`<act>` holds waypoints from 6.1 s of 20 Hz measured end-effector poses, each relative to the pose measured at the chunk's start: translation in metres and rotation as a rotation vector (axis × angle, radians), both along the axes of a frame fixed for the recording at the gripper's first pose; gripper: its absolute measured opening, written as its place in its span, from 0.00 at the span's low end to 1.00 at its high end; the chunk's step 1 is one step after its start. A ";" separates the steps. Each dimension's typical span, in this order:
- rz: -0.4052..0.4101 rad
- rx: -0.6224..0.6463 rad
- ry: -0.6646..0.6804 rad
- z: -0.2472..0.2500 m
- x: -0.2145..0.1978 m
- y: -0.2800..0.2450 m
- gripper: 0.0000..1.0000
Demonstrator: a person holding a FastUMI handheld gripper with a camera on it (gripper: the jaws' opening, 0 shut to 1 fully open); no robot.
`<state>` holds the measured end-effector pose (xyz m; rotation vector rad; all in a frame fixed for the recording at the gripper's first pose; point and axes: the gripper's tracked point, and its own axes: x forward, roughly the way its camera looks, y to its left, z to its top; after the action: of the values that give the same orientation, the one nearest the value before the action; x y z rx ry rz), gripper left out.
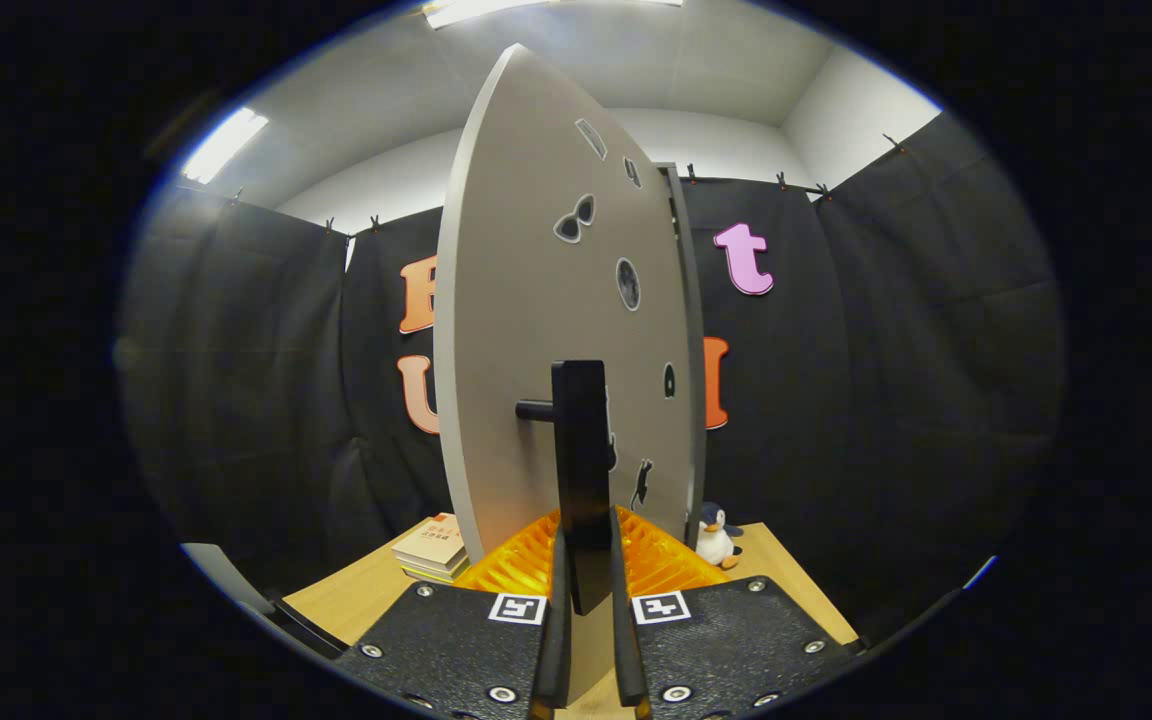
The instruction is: Open the shoe cabinet door, grab the shoes and put them into the shoe cabinet, then close the shoe cabinet door.
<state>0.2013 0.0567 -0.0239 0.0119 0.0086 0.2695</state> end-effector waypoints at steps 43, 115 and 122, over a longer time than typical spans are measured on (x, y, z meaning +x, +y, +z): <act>-0.085 0.020 0.264 -0.185 -0.040 0.076 0.40; -0.058 0.075 0.334 -0.141 0.128 0.123 0.00; -0.016 -0.015 0.321 -0.118 0.240 0.121 0.00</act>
<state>0.4412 0.1776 -0.1415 0.0401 0.3296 0.2496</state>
